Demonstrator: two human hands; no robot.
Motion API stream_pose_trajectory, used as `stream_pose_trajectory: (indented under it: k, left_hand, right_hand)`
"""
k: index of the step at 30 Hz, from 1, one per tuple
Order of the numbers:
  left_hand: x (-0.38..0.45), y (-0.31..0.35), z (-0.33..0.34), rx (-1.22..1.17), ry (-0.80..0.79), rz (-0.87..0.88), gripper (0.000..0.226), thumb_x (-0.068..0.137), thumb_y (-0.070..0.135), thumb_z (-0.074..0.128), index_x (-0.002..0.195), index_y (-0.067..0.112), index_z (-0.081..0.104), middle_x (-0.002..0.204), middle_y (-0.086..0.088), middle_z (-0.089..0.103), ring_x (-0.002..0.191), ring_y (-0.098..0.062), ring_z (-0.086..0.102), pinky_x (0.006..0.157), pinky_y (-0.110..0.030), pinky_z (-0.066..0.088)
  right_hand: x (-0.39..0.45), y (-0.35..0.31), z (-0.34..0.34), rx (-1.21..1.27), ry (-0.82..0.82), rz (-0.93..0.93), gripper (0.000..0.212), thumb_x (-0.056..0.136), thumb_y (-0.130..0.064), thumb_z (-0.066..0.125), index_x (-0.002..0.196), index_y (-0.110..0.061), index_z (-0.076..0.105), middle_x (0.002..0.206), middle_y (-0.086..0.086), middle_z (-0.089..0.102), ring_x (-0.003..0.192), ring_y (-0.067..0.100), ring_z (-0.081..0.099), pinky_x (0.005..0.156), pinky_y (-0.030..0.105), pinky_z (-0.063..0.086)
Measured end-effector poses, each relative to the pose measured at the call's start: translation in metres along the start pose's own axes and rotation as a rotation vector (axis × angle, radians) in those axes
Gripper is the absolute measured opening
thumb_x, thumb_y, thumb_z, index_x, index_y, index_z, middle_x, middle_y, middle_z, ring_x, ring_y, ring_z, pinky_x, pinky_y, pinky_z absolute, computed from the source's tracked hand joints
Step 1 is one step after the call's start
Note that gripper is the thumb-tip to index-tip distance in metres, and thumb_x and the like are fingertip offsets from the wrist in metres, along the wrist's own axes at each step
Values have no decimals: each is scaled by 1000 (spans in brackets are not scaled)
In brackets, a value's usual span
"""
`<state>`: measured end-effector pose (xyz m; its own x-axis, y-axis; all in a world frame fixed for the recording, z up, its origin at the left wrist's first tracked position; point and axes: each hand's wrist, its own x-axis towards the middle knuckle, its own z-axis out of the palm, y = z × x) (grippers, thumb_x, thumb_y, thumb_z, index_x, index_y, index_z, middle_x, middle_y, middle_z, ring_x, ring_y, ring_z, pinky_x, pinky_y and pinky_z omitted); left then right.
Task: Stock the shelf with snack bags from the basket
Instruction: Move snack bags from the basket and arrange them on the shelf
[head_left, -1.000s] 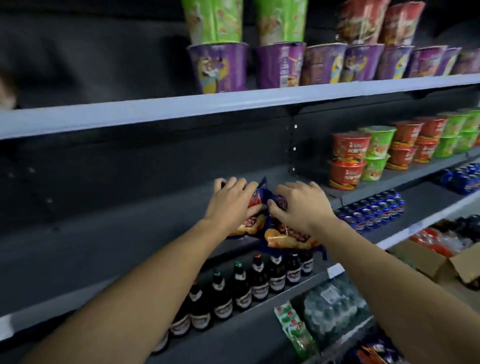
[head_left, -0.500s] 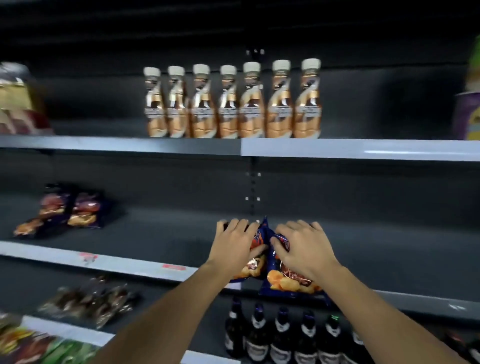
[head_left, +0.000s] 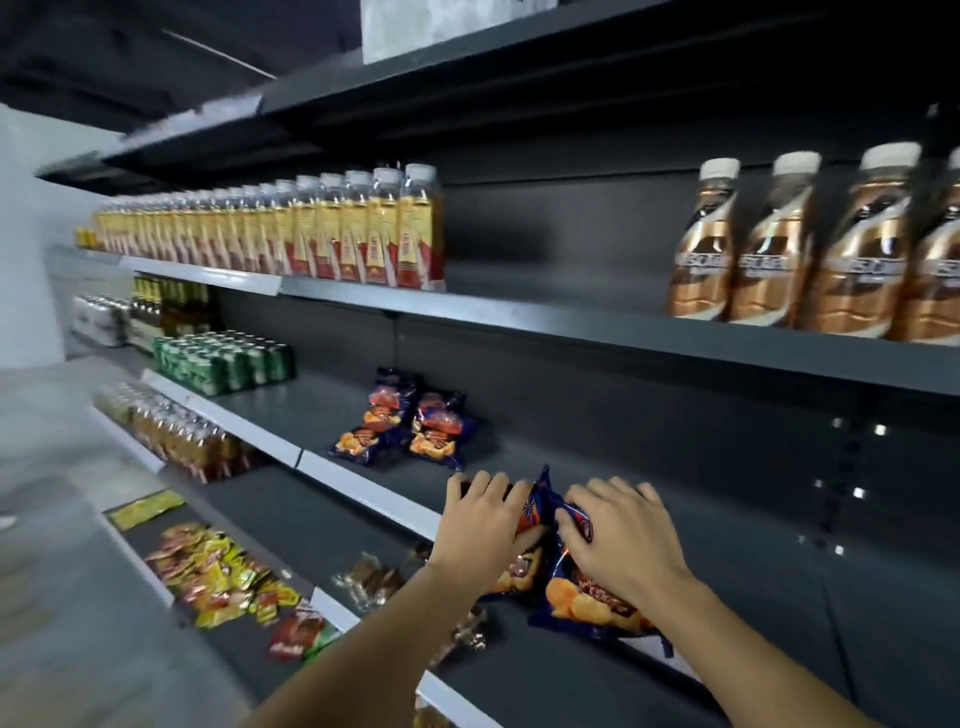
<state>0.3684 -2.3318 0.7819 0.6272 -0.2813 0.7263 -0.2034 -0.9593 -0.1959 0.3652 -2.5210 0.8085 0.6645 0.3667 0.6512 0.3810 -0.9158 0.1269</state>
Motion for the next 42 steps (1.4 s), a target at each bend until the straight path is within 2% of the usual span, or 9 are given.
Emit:
stream_pose_trajectory:
  k: [10, 18, 23, 29, 35, 42]
  left_hand:
    - [32, -120, 74, 85, -8, -69, 56, 89, 64, 35, 116, 23, 63, 95, 4, 64, 89, -20, 61, 83, -42, 48]
    - [74, -215, 129, 107, -32, -108, 59, 91, 67, 35, 118, 22, 60, 97, 3, 64, 91, -22, 60, 85, -44, 46]
    - [84, -264, 185, 64, -2, -54, 59, 91, 67, 36, 120, 21, 60, 97, 4, 63, 90, -21, 60, 85, -42, 44]
    - [99, -321, 240, -34, 64, 75, 60, 90, 67, 36, 117, 20, 62, 95, 3, 64, 88, -23, 60, 82, -44, 46]
    - [106, -361, 264, -123, 89, 168, 61, 90, 66, 35, 118, 20, 63, 96, 1, 65, 89, -24, 61, 83, -45, 47]
    - [108, -385, 283, -204, 86, 180, 59, 91, 64, 38, 120, 19, 61, 101, 1, 64, 93, -24, 61, 89, -48, 45]
  right_hand:
    - [121, -47, 109, 129, 121, -73, 28, 88, -46, 44, 83, -28, 65, 76, -11, 62, 74, 15, 58, 68, 36, 39]
    - [219, -75, 178, 174, 143, -99, 32, 89, -45, 44, 91, -25, 69, 81, -8, 66, 77, 19, 61, 71, 39, 43]
    - [245, -94, 225, 106, 129, -54, 35, 88, -46, 42, 91, -25, 69, 81, -7, 66, 76, 19, 60, 70, 39, 44]
    - [266, -118, 271, -38, 93, 89, 35, 89, -46, 43, 92, -25, 70, 83, -7, 67, 78, 18, 61, 72, 39, 45]
    - [273, -140, 292, -139, 56, 233, 33, 91, -45, 43, 88, -23, 68, 81, -6, 65, 77, 20, 60, 71, 39, 43]
    - [279, -151, 312, -199, 98, 256, 31, 89, -42, 47, 86, -21, 70, 79, -4, 65, 74, 21, 58, 69, 39, 42]
